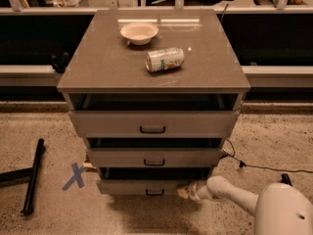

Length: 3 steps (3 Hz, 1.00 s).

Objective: Close bottom drawer

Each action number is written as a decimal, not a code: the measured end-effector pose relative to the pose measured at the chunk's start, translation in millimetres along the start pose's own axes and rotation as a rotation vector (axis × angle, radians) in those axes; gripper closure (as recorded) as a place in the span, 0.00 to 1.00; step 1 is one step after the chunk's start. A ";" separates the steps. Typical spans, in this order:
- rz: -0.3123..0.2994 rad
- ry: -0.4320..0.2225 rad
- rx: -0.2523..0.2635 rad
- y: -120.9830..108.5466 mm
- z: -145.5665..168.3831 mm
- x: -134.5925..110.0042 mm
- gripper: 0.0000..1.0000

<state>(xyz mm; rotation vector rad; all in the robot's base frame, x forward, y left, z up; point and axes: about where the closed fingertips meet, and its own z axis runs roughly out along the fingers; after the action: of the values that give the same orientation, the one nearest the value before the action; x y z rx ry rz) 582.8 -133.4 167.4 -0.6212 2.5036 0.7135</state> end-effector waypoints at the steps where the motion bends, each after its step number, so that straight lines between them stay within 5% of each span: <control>1: 0.008 -0.022 -0.005 -5.4 5.8 -13.7 1.00; 3: 0.018 -0.045 -0.007 -15.4 11.6 -30.1 1.00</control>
Offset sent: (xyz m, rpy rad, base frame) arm 0.0449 0.0007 0.0035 0.0388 -0.0280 -0.0378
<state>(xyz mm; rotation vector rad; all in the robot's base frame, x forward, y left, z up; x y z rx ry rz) 618.3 -129.8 169.1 -0.5789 2.4692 0.7356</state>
